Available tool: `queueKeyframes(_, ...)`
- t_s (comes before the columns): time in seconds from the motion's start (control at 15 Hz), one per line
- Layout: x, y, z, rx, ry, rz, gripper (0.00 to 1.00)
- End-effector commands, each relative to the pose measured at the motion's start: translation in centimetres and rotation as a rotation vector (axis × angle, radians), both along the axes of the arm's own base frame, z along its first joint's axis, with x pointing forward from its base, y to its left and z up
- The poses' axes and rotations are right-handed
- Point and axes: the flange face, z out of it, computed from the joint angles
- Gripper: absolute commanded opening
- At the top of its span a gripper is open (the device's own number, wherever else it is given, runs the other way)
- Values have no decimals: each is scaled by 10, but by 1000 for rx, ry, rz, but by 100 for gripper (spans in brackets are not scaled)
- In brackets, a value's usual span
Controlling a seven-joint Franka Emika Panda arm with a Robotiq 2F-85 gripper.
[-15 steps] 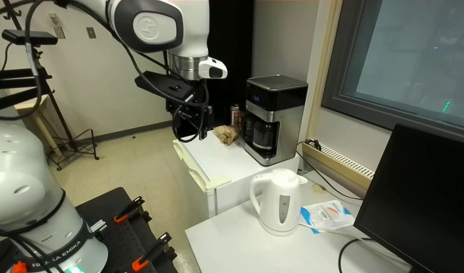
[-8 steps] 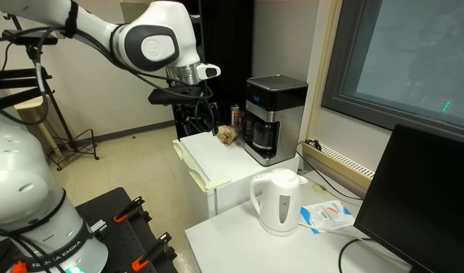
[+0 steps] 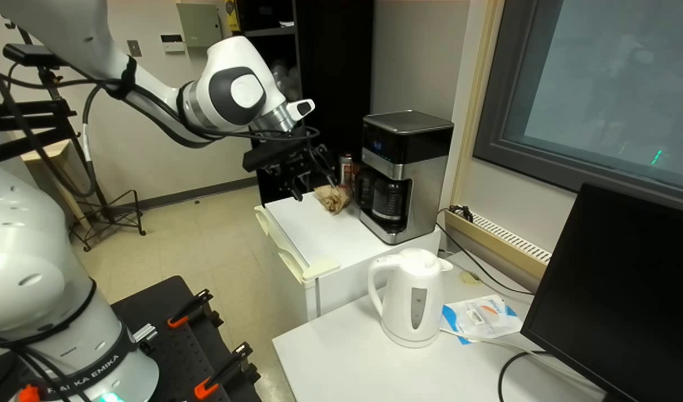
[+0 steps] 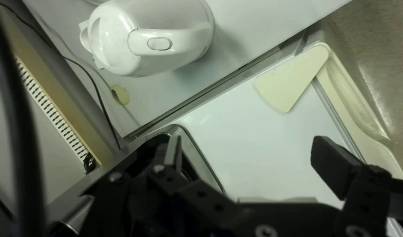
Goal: Press the coffee maker button
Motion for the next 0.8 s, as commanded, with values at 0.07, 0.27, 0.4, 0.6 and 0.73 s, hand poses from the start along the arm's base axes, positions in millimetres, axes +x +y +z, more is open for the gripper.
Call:
queueKeyframes(0.07,25,11,-12,-92,-99,56,60)
queueKeyframes(0.27,38,14,-12,-160,-193,73,37)
queueKeyframes(0.4,48,16,-10,-198,-261,79,22)
queueKeyframes(0.6,62,20,-13,-236,-346,81,1)
queueKeyframes(0.73,71,23,-18,-244,-395,82,0)
